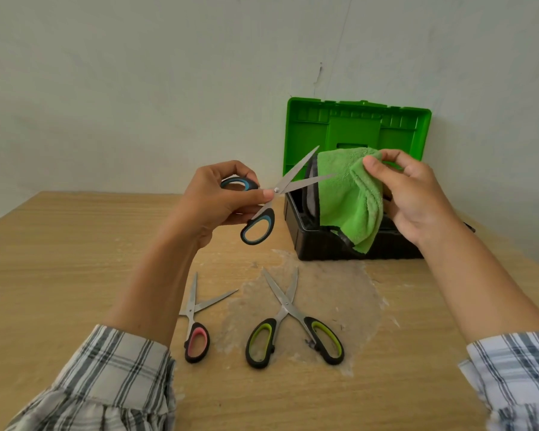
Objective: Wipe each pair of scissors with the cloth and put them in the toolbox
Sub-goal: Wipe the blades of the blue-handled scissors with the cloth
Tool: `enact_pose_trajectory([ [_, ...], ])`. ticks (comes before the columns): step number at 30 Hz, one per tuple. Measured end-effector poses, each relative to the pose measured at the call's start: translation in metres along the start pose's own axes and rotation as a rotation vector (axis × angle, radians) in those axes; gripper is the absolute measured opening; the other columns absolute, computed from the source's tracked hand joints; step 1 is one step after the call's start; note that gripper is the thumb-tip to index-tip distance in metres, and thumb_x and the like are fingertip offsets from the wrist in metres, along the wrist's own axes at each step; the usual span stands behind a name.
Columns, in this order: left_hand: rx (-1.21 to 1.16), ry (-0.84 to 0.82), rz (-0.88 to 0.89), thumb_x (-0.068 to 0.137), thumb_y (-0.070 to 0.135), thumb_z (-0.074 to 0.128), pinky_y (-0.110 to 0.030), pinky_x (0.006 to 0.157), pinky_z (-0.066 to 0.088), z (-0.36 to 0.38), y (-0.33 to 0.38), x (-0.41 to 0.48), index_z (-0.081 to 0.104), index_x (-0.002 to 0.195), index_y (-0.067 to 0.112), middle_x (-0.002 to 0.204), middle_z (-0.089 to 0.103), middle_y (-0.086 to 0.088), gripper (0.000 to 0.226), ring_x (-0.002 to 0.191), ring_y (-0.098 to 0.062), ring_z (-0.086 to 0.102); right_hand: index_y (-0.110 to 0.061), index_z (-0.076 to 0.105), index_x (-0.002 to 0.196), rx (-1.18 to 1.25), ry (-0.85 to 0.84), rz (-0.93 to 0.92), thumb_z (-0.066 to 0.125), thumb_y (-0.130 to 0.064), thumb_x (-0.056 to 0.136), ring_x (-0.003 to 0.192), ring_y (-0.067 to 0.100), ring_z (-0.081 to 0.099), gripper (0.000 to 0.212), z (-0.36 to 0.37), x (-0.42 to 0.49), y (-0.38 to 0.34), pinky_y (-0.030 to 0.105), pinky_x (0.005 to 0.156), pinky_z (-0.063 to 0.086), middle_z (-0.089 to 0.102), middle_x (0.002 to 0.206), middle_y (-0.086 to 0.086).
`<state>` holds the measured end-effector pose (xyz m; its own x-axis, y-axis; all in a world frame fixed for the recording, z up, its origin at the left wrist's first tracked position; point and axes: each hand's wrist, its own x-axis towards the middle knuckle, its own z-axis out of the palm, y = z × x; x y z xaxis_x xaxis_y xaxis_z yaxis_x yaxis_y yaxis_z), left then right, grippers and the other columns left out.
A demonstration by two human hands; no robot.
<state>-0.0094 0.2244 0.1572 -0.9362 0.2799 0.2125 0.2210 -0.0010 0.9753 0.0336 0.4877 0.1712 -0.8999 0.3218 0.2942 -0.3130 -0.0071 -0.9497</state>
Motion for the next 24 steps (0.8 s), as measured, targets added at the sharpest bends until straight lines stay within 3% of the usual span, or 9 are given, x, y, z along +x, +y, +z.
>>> enact_pose_trajectory([
  [4,-0.058,-0.007,-0.002,0.073,0.013,0.081,-0.023,0.055,0.057,0.002,0.003,-0.003,0.061,0.083,0.012,0.063,0.071,-0.001,0.022,0.057,-0.015,0.07,-0.023,0.061,0.089,0.072,-0.018,0.081,0.07,-0.02,0.09,0.085,0.013,0.072,0.009,0.009,-0.005,-0.002,0.03,0.063,0.058,0.075,0.095,-0.001],
  [10,-0.151,0.045,0.007,0.077,0.01,0.08,-0.023,0.053,0.055,0.005,0.0,-0.001,0.056,0.077,0.016,0.068,0.072,-0.005,0.024,0.057,-0.014,0.07,-0.017,0.058,0.102,0.399,-0.02,0.232,0.06,-0.024,0.097,0.073,0.012,0.072,0.008,0.045,-0.023,0.017,0.029,0.066,0.061,0.073,0.087,0.001],
  [14,-0.127,0.046,0.019,0.076,0.01,0.081,-0.028,0.058,0.059,0.01,-0.004,-0.001,0.055,0.075,0.014,0.07,0.073,-0.011,0.027,0.061,-0.018,0.071,-0.019,0.055,0.099,0.362,-0.082,0.223,0.06,-0.027,0.097,0.071,0.014,0.071,0.01,0.069,-0.032,0.03,0.032,0.065,0.06,0.073,0.083,0.001],
  [20,-0.028,-0.017,0.004,0.079,0.011,0.078,-0.03,0.066,0.062,0.013,-0.007,0.0,0.064,0.087,0.007,0.072,0.075,-0.01,0.017,0.065,-0.016,0.073,-0.014,0.058,0.103,0.248,0.029,0.195,0.073,-0.026,0.089,0.069,0.016,0.073,0.024,0.084,-0.032,0.036,0.03,0.059,0.058,0.075,0.084,0.005],
  [24,0.033,-0.006,-0.009,0.082,0.012,0.077,-0.027,0.065,0.061,0.014,-0.011,0.002,0.071,0.086,0.007,0.07,0.074,-0.008,0.009,0.065,-0.015,0.073,-0.007,0.064,0.108,0.226,0.027,0.187,0.077,-0.027,0.084,0.081,0.021,0.074,0.034,0.087,-0.032,0.036,0.036,0.072,0.062,0.076,0.092,0.009],
])
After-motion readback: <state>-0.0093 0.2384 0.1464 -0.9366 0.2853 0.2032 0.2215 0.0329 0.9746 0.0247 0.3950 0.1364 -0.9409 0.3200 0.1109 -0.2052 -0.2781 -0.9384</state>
